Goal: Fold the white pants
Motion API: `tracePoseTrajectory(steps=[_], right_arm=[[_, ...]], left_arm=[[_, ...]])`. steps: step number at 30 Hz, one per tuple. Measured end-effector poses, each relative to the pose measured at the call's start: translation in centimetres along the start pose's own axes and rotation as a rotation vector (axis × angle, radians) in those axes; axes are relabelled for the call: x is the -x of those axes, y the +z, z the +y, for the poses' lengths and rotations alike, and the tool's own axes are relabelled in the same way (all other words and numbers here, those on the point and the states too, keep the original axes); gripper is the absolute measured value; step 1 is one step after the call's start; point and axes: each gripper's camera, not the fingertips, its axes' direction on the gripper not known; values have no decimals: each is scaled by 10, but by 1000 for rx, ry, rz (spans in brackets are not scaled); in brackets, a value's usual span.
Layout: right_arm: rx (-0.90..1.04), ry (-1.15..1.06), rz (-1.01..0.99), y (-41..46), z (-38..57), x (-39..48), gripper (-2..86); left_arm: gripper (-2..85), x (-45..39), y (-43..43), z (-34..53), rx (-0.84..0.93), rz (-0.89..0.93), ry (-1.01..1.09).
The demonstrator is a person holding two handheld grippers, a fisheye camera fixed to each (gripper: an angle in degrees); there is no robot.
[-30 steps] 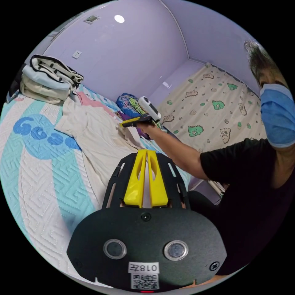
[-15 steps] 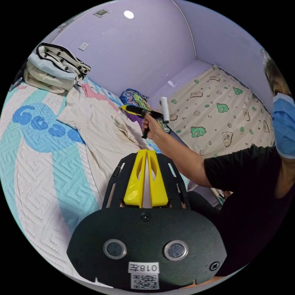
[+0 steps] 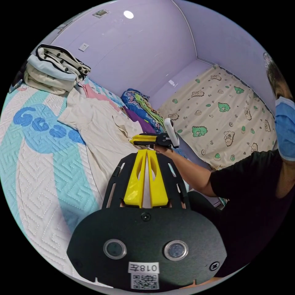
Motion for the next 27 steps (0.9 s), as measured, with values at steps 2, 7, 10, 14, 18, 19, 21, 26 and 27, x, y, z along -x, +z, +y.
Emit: tracePoseTrajectory(steps=[2,7,10,14,18,19,21,26,27], right_arm=[[-13,12,-6,-6,1,-4,62],[-39,-59,24,-20,6,2,57],[2,-63,45,-9,5,1,36],[-28,-36,62,-21,6,-5,16],[-125,-66,92,-52,19,-8,17],[-145,-85,94,-56,24,-8,22],[-120,-112,68,-52,27,-10,37],[-76,-129,-54,-58,30,-22,56],[-110,-125,-104,-70,33,-27,55]], left_arm=[[-10,2,-2,0,-5,3,-1],[-10,10,-7,2,-18,21,-13],[-10,13,-7,4,-15,18,-11],[-10,16,-8,5,-17,16,-14],[-10,20,-10,7,-19,21,-19],[-10,20,-10,7,-19,22,-20],[-10,22,-10,8,-16,25,-23],[-10,23,-12,10,-15,21,-23],[-10,23,-13,11,-18,21,-25]])
